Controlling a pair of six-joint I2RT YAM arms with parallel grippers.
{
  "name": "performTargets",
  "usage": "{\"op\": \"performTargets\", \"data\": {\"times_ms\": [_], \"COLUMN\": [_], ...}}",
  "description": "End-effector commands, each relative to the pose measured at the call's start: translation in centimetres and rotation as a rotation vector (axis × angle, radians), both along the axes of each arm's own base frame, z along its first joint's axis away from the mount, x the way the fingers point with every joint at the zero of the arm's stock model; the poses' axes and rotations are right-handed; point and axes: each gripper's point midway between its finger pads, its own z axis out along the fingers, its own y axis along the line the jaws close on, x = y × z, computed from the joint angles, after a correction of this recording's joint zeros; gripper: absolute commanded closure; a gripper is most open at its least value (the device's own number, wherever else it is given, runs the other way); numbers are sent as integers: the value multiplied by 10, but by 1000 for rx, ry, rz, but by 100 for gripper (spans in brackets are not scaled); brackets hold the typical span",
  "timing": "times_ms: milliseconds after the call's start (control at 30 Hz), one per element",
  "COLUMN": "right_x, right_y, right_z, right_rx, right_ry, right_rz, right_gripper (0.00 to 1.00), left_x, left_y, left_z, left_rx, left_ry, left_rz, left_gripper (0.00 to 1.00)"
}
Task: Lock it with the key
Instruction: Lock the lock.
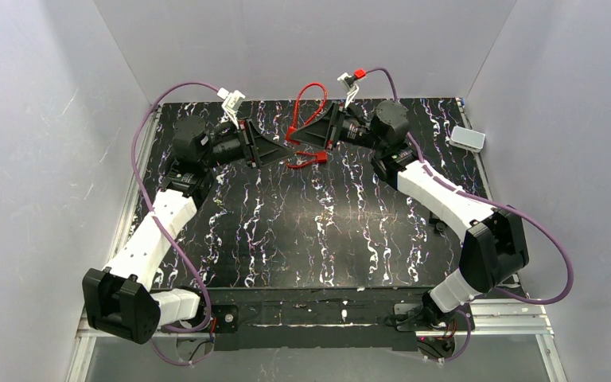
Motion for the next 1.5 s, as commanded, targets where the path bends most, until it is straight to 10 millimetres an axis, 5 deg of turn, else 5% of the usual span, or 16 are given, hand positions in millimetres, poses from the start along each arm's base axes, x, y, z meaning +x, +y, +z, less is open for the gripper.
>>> {"op": "performTargets", "data": {"times_ms": [0,300,833,1133,1467], "right_x": [-9,-18,-17,-27,-59], "right_y": [-2,0,-1,-3,-16], "right_z": [29,32,23,30,47], "right_rx": [78,94,62,104,230], "right_ry": [-89,-91,-86,-105,-157], "right_rz": [7,43,27,73,185], "right_gripper": [99,99,99,99,99], "left_x": [0,7,12,5,-23], "left_y": [-3,-3,2,0,-5], "left_z": [17,17,16,15,30], "left_rx": [-8,-15,5,-22,-160], "left_ry": [-81,-54,-81,-31,9], "left_rz": [-9,17,60,16,-132], "left_gripper": [68,83,70,100,100]}}
